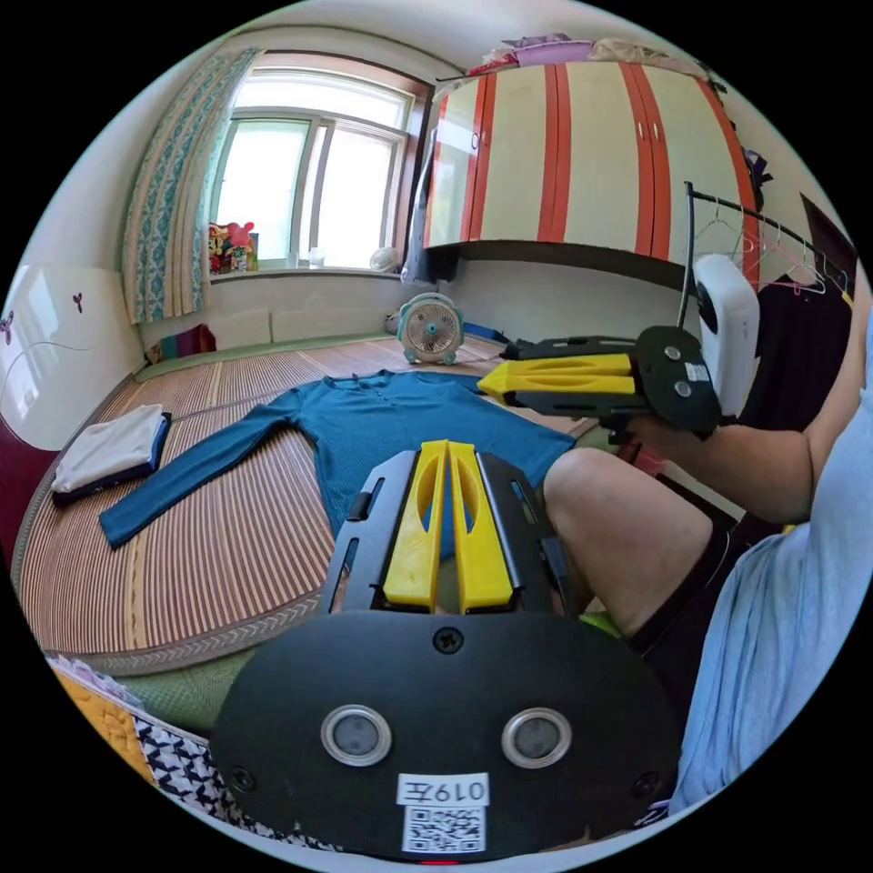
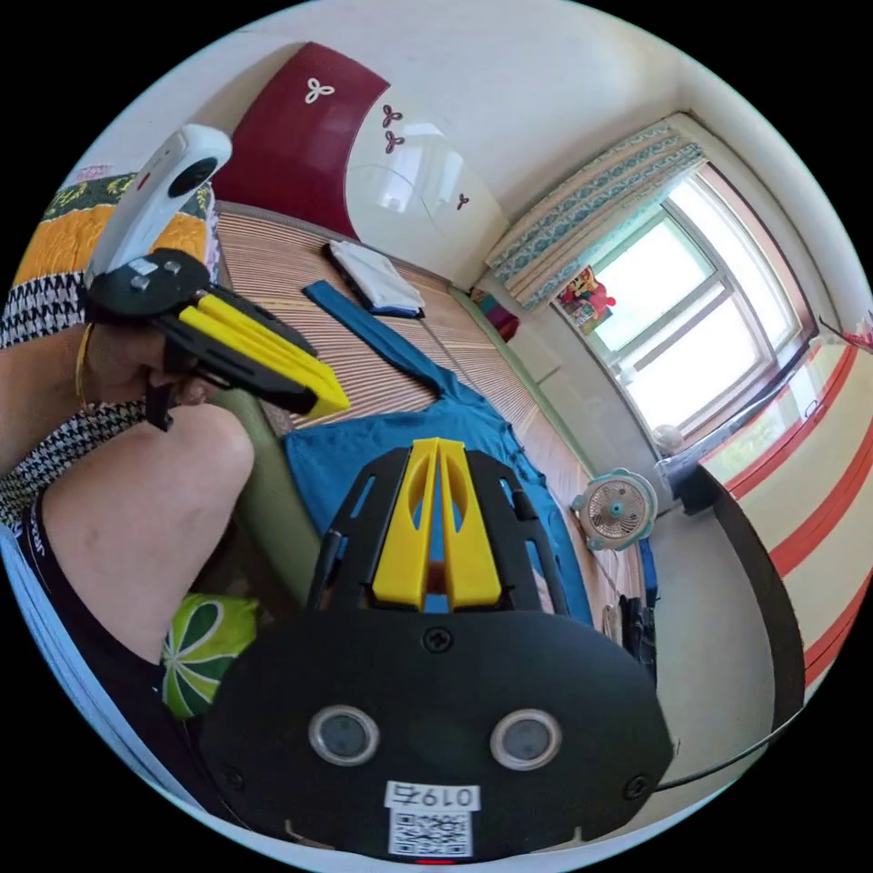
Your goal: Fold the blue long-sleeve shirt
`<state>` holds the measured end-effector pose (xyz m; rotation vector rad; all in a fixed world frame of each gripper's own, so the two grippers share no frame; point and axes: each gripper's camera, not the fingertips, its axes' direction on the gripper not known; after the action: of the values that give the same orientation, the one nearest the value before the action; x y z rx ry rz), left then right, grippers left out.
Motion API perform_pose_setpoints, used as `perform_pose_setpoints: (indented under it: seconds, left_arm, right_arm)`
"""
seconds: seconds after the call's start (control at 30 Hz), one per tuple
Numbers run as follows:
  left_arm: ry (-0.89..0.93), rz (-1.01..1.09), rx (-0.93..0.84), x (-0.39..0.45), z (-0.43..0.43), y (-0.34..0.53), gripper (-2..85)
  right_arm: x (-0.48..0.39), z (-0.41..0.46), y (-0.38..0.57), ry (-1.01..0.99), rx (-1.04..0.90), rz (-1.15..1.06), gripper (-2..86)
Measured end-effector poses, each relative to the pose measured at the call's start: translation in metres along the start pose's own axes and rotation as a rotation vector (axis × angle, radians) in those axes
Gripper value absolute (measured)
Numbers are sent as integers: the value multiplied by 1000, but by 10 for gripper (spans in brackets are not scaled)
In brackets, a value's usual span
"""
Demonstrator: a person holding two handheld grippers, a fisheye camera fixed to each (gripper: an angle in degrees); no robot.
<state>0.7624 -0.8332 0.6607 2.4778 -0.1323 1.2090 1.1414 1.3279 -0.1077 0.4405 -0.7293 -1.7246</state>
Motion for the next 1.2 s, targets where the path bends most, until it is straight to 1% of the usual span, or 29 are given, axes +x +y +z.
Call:
perform_pose_setpoints:
  seconds: [0.07, 0.13, 0.2, 0.27, 0.37, 0.43, 0.47, 0.57, 0.63, 0.7, 0.77, 0.8, 0.87, 0.93, 1.07, 1.2]
  left_arm:
    - [-59, 4, 41, -9, 1, -18, 9]
    - [-121, -15, 52, -20, 7, -33, 9]
    - [-176, -82, 1, -38, 20, -51, 9]
    - [-234, -203, -38, -65, 42, -70, 10]
    - [-259, -334, -136, -102, 81, -90, 11]
    - [-276, -363, -159, -120, 100, -97, 11]
    - [-318, -374, -180, -130, 111, -100, 11]
    - [-417, -400, -205, -160, 130, -104, 11]
    - [-480, -382, -190, -176, 136, -106, 11]
    - [-547, -376, -151, -192, 139, -107, 12]
    - [-575, -478, -93, -220, 139, -105, 11]
    - [-569, -509, -94, -228, 140, -104, 11]
    - [-583, -624, -160, -254, 150, -96, 10]
    - [-614, -668, -210, -267, 154, -94, 9]
    - [-678, -636, -224, -278, 153, -103, 9]
    - [-680, -653, -266, -292, 161, -106, 9]
  right_arm:
    - [14, 2, -7, 72, 3, 58, -10]
    - [28, 11, -12, 83, -23, 124, -10]
    - [43, 22, -15, 103, -57, 205, -10]
    - [64, 36, -18, 61, -105, 289, -9]
    - [90, 52, -17, -5, -132, 384, -7]
    - [106, 63, -19, -34, -150, 420, -2]
    - [117, 70, -22, -56, -156, 439, 6]
    - [146, 90, -35, -100, -116, 445, 44]
    - [166, 107, -50, -147, -108, 427, 47]
    - [190, 126, -67, -202, -79, 439, 38]
    - [220, 152, -95, -250, -36, 471, 2]
    - [226, 160, -103, -258, -26, 473, -1]
    - [245, 193, -142, -297, 4, 442, -5]
    - [255, 224, -174, -338, -6, 414, -3]
    - [278, 294, -236, -454, -44, 400, 1]
    - [299, 333, -273, -452, -106, 400, -4]
